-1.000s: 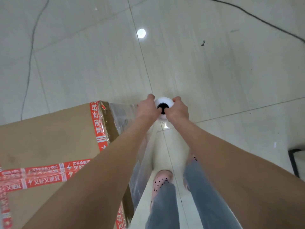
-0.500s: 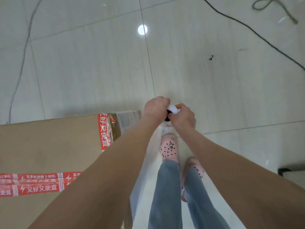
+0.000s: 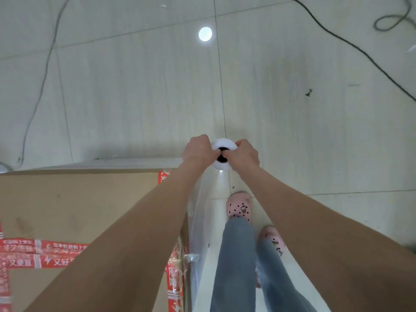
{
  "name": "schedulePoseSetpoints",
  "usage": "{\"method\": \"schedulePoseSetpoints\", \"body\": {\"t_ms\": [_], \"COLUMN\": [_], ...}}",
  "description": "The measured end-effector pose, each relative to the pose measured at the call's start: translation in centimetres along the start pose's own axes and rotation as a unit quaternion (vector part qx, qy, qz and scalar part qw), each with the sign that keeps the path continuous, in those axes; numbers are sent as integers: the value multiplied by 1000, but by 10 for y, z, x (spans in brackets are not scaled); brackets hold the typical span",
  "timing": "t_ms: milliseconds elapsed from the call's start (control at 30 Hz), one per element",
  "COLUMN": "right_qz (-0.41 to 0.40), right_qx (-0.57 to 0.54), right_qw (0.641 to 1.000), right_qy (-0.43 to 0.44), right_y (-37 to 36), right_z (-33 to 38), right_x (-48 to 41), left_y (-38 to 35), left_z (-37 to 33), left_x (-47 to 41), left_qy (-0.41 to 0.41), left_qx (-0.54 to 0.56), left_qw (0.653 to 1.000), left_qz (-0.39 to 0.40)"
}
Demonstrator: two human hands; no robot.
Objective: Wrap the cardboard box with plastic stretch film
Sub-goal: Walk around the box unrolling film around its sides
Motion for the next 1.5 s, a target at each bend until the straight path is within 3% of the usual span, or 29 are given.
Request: {"method": "schedulePoseSetpoints", "body": {"t_ms": [100,233,467,700,800,900,967,1067,1267,1400,1500], "right_qz": [9,0,5,-3,6,23,62,121,102,88,65], "right_qx": [-9,20,107,225,227,188,175,141,158,214,242], "right_qw": [1000,1000,992,959,949,959,972,980,976,960,943], "right_qy": [-16,12,71,174,217,209,145,65,107,159,220], "right_y": [-3,-1,3,-10,-21,-35,-44,-54,-51,-48,-49], "right_z": [1,9,46,111,135,147,139,127,137,157,179], "right_x": [-2,-8,-18,-30,-32,-32,-36,-37,-41,-43,-41], "left_y": [-3,-4,20,39,46,54,54,53,68,82,89], "left_z": [-10,-34,-35,8,33,58,68,63,24,26,44], "left_x": [2,-1,-23,-51,-57,-62,-64,-66,-79,-88,-88], "left_qy": [-44,-141,-95,18,95,160,179,159,-8,-5,58], "left_qx": [16,-74,-86,24,34,59,65,74,-23,-32,26], "left_qw": [998,985,991,999,994,985,982,984,999,997,994], "left_qz": [41,60,33,-18,-28,-31,-12,12,-37,-68,-92]}}
Point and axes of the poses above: each hand's wrist, its own x-axis away from the middle knuckle, its own y-axis out of the back of the hand, z = x × y, the point moved 9 cm from there along -x, towards the middle knuckle, and after that the axes turned 11 degrees about -z, right-handed, at the moved point
